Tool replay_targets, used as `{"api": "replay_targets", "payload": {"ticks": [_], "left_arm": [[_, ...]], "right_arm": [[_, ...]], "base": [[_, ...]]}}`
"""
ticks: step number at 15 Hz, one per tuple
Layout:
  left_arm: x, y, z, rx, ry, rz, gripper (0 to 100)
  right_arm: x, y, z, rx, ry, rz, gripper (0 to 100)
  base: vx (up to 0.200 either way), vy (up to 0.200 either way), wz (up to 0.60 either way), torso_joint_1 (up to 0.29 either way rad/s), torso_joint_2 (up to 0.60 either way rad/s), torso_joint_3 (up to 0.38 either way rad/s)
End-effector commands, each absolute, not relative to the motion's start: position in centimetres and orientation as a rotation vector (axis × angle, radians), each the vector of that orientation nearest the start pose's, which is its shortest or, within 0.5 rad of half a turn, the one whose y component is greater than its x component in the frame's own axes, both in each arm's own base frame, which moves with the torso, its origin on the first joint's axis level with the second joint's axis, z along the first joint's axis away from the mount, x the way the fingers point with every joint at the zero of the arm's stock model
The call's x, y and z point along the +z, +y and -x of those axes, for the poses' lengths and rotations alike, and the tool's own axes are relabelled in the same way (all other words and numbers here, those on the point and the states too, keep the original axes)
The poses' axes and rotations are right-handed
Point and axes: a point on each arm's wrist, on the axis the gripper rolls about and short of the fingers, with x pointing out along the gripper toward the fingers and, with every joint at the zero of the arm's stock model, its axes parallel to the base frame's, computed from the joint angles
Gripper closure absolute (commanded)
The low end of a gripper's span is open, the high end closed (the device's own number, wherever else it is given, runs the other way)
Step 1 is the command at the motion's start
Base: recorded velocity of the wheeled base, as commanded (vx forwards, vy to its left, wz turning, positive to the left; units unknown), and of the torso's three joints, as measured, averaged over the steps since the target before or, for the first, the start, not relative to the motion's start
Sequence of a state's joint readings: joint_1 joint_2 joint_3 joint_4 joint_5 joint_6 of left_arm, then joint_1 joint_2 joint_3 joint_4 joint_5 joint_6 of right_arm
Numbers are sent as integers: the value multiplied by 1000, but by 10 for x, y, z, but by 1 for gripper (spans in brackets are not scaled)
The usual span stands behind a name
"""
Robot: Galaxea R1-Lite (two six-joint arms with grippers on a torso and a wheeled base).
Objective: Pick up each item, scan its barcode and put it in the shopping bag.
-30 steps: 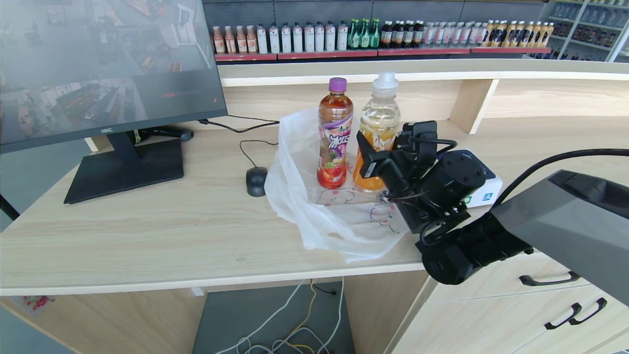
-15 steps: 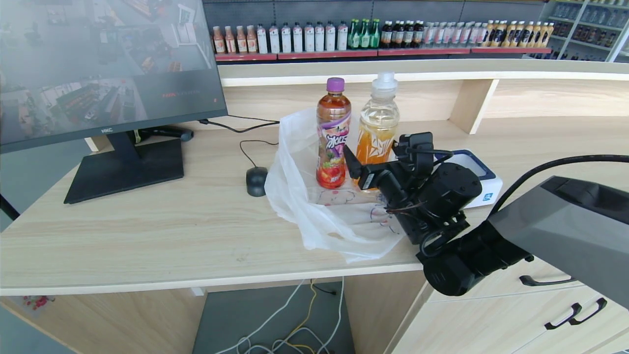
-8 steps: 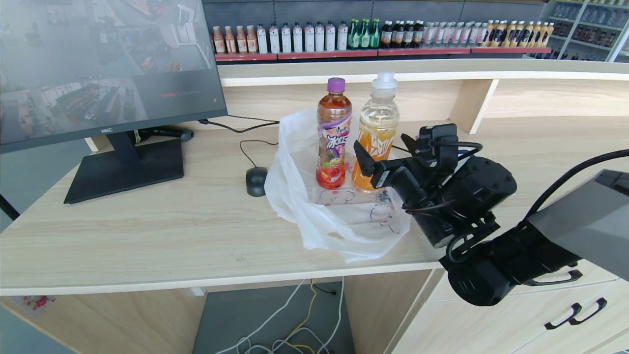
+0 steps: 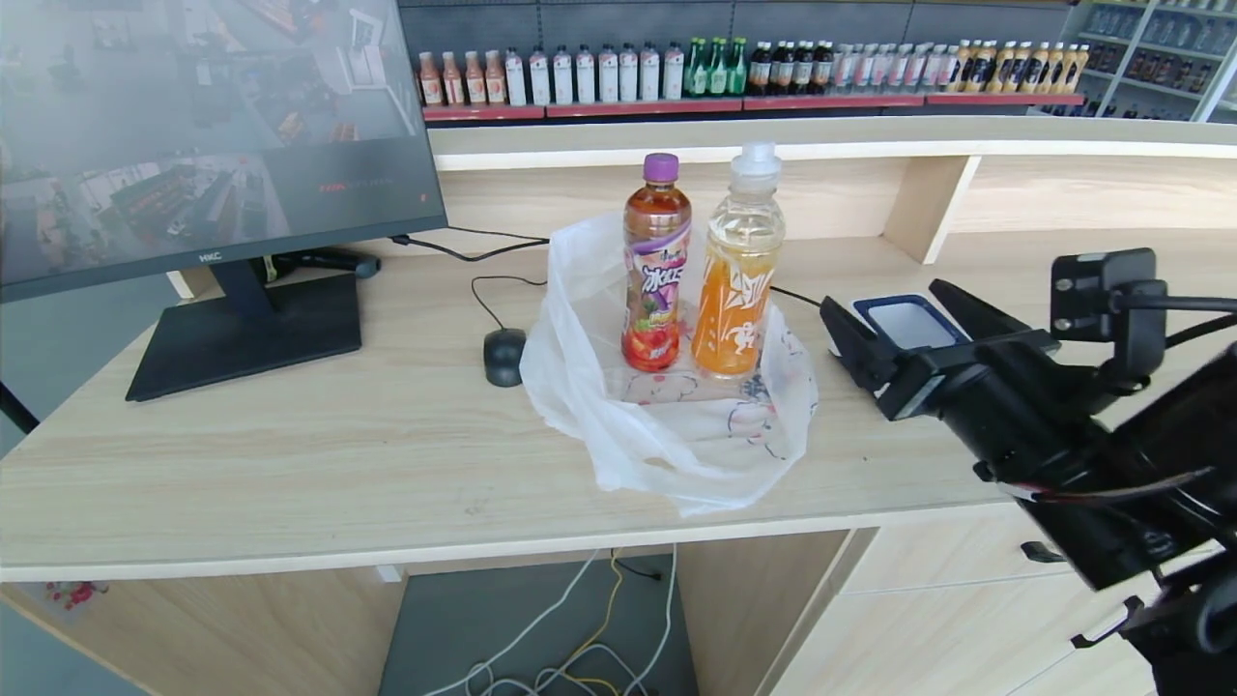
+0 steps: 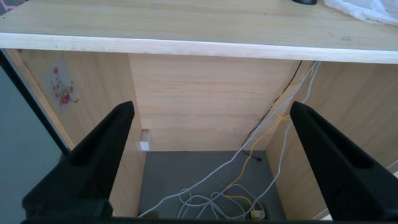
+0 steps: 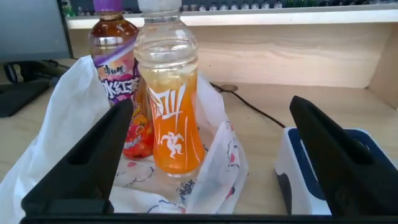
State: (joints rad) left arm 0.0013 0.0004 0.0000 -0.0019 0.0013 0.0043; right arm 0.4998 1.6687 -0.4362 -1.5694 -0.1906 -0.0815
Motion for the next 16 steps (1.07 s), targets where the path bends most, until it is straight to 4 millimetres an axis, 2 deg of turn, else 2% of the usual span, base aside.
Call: {"api": "replay_targets", "payload": {"ticks": [1,3,4,6,8,10,13,16], "left_arm": [[76,0,23,3,-3,-5,0],[76,0,23,2,-3,-5,0],[76,0,23,3,-2,-5,0],[76,0,23,3,-3,-5,0],[76,0,23,3,-3,-5,0],[76,0,23,2,-2,-6,0],[76,0,23,2,-3,-6,0],[76,0,23,3,-2,-6,0]], "right_arm": [[194,73,-155,257,-355,-35,0],[184,49,-119,218,-363,-27,0],[186,41,-102,216,-396,-43,0],[179,33,-84,226,-325,-21,0],[161,25,-61,274,-182,12,0],[136,11,-27,365,-97,87,0],[103,-3,-1,387,-1,179,0],[86,-6,6,405,81,210,0]], "base": [[0,0,0,0,0,0],[0,0,0,0,0,0],[0,0,0,0,0,0],[0,0,0,0,0,0],[0,0,0,0,0,0],[0,0,0,0,0,0],[0,0,0,0,0,0],[0,0,0,0,0,0]]}}
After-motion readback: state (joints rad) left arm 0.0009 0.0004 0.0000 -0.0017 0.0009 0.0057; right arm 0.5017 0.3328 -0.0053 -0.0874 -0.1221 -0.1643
